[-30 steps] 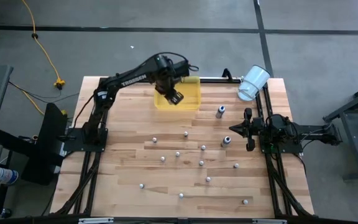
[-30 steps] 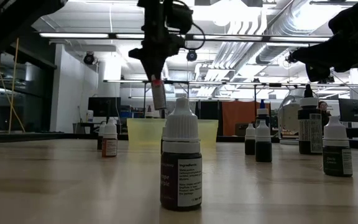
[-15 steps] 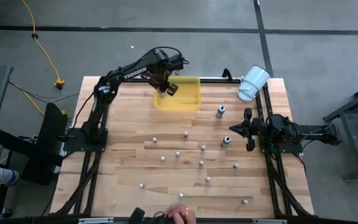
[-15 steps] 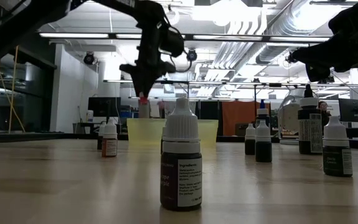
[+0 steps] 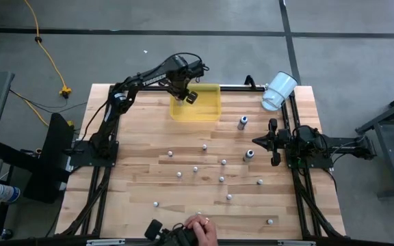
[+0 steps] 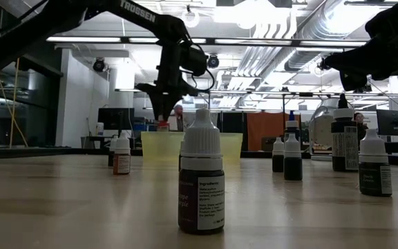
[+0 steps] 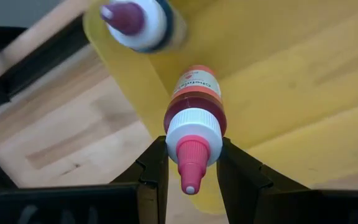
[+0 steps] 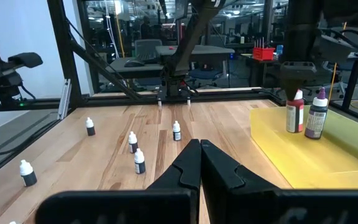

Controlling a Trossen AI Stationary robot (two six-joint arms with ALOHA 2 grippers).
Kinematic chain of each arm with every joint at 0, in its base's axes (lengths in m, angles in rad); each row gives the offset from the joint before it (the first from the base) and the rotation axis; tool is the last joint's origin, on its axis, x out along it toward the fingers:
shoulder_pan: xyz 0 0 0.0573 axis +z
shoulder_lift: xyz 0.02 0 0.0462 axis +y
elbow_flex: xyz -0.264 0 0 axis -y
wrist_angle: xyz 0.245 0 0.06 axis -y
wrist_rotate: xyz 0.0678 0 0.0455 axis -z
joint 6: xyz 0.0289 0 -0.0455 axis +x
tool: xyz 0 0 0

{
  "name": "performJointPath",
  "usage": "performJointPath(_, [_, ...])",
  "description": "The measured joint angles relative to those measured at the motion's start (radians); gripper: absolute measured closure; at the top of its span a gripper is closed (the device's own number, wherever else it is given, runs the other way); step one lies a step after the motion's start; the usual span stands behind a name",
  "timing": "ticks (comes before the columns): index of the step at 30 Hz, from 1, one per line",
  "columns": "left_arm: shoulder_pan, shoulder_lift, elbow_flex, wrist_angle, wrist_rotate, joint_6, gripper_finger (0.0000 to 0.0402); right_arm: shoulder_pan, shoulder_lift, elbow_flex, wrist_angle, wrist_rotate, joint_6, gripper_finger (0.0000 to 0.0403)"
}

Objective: Pick & Place food coloring
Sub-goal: Put the large pink food coloring bottle into the yellow container

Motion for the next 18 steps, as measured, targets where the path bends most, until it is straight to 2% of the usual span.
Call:
performJointPath(10, [0.035,0.0,0.0,0.015,-0.001,0.038,0.0309,0.0,0.0,0.0,0.0,0.0,0.0,0.0402])
performJointPath(18, [0.048,0.017,-0.001,0.014,0.037,0.077,0.0309,0.0,0.0,0.0,0.0,0.0,0.0,0.0402])
